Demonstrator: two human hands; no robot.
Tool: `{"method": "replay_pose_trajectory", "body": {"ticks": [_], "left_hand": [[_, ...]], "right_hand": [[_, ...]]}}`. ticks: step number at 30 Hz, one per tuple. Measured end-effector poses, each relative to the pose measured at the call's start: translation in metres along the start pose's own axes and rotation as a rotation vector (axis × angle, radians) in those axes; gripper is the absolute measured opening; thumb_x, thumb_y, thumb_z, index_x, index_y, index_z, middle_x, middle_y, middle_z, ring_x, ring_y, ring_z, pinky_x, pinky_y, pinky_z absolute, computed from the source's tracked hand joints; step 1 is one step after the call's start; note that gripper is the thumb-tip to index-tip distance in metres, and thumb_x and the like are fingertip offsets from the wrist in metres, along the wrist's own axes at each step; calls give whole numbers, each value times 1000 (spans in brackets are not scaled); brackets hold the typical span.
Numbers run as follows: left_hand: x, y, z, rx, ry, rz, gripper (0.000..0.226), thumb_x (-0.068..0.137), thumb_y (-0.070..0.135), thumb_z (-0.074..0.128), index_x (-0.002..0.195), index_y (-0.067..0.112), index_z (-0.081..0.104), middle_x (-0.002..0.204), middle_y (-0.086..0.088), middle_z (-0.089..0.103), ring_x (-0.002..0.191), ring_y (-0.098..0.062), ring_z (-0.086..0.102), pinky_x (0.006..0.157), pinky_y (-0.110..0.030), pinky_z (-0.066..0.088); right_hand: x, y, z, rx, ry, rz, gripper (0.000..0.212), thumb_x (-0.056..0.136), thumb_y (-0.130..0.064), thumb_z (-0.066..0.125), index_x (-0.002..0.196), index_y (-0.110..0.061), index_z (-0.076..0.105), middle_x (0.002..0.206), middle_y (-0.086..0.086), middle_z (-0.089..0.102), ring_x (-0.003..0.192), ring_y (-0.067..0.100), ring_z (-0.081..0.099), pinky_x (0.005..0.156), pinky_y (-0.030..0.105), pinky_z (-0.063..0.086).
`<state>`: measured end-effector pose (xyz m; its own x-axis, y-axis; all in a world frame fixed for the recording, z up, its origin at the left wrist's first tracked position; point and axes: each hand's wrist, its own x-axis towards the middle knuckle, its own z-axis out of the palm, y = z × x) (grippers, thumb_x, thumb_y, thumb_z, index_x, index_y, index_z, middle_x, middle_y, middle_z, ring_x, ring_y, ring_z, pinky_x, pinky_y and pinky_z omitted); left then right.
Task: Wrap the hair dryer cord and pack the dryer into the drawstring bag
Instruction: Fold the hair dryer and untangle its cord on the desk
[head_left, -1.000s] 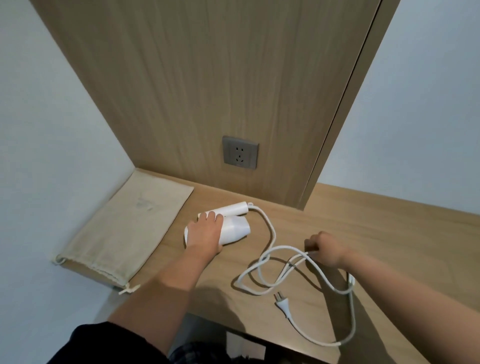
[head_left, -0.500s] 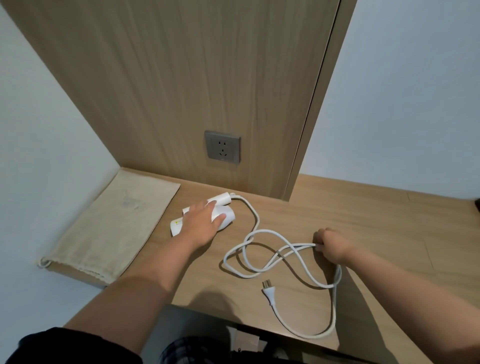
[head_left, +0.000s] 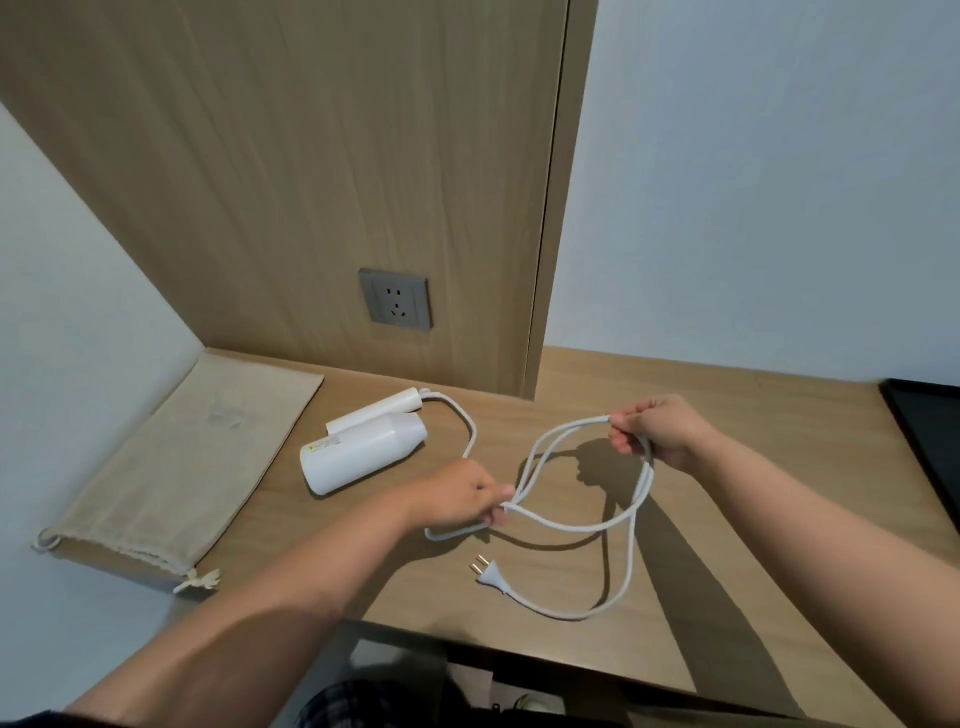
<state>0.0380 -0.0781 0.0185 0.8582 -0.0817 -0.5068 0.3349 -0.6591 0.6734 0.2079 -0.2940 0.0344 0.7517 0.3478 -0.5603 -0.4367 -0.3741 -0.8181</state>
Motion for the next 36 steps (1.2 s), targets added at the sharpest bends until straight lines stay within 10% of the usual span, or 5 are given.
{"method": "replay_pose_trajectory", "body": {"ticks": [3,7,18,23,36], "left_hand": [[-2,8,0,77,152,6,15,91,36,60,99,30,72,99,3,63,89,-16,58,83,-32,47],[1,40,-7,-53,385,92,72,86,45,64,147,35,26,152,4,30,137,-16,33,111,-42,32],[12,82,-32,-478,444,90,28,100,19,42,84,12,64,67,0,62,74,-19,57,73,-33,44],[10,79,-36,-657,474,54,28,101,21,42,83,12,62,68,-2,60,73,-16,63,73,-36,46],[8,76,-30,-523,530,64,20,98,22,49,107,17,66,94,-1,70,88,-14,65,85,-34,53]], "right_hand": [[-13,-19,-1,48,-62,-12,16,90,7,51,78,5,61,59,16,59,39,13,58,40,20,50],[-34,-47,6,-30,-209,-93,12,88,6,55,81,4,65,59,12,63,42,12,59,44,18,51],[-58,-48,10,-229,-182,-325,23,92,-27,57,100,-8,68,96,14,71,87,23,68,76,32,57],[-58,-8,15,-600,-52,-337,19,84,-34,66,87,-16,71,87,6,73,78,17,66,75,34,56],[-57,-15,41,-427,96,-242,20,91,-16,56,84,-2,68,79,12,74,72,23,72,67,30,58]]}}
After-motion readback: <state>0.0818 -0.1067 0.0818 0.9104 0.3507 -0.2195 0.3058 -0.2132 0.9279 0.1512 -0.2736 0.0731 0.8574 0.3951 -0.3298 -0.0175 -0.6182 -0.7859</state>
